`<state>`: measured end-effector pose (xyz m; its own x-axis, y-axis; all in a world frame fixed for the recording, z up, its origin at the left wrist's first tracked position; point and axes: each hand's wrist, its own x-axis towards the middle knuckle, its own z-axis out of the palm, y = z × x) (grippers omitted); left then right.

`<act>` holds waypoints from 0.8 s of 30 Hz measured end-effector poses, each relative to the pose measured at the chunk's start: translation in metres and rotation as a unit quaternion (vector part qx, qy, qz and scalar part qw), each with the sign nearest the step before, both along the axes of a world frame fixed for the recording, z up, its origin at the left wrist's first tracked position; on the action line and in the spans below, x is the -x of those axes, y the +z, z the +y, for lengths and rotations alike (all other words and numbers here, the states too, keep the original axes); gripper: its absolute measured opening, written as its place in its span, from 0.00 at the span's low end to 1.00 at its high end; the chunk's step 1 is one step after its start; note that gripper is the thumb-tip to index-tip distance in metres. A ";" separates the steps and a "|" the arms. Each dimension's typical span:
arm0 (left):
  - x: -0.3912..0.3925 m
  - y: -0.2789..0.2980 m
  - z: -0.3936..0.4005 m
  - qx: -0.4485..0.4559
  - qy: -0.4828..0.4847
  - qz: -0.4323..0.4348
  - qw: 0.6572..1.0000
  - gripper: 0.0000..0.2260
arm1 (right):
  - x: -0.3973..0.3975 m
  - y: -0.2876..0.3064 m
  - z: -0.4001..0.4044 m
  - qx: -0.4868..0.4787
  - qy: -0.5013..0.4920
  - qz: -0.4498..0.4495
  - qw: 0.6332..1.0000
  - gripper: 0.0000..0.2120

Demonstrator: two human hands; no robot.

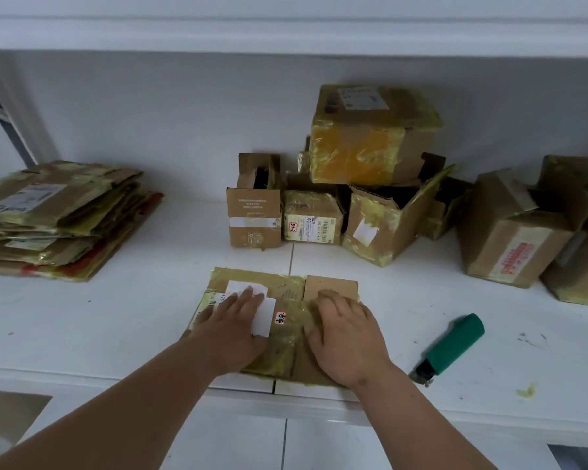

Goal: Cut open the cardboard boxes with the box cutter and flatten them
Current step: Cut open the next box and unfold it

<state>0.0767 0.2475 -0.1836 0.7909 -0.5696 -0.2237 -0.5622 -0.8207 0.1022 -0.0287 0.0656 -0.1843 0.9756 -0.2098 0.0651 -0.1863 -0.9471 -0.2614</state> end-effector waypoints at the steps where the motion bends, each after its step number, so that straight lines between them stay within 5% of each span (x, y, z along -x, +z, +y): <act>1: -0.001 -0.001 -0.001 -0.029 -0.009 0.006 1.000 0.29 | 0.000 -0.005 0.000 0.004 0.005 0.019 1.000 0.24; 7: -0.005 0.005 -0.010 -0.076 -0.010 0.063 0.995 0.28 | -0.011 -0.008 -0.008 0.002 0.008 0.129 0.992 0.28; 13: -0.004 0.003 -0.012 -0.094 -0.004 0.094 0.991 0.58 | -0.011 -0.003 -0.007 -0.021 0.000 0.159 0.987 0.27; 20: -0.001 0.016 -0.006 -0.115 -0.020 0.031 0.993 0.40 | -0.003 0.012 -0.006 -0.099 -0.017 0.137 0.985 0.26; 24: -0.006 0.030 0.009 -0.120 -0.026 -0.037 0.992 0.34 | 0.014 0.012 0.001 -0.049 -0.015 0.062 0.997 0.27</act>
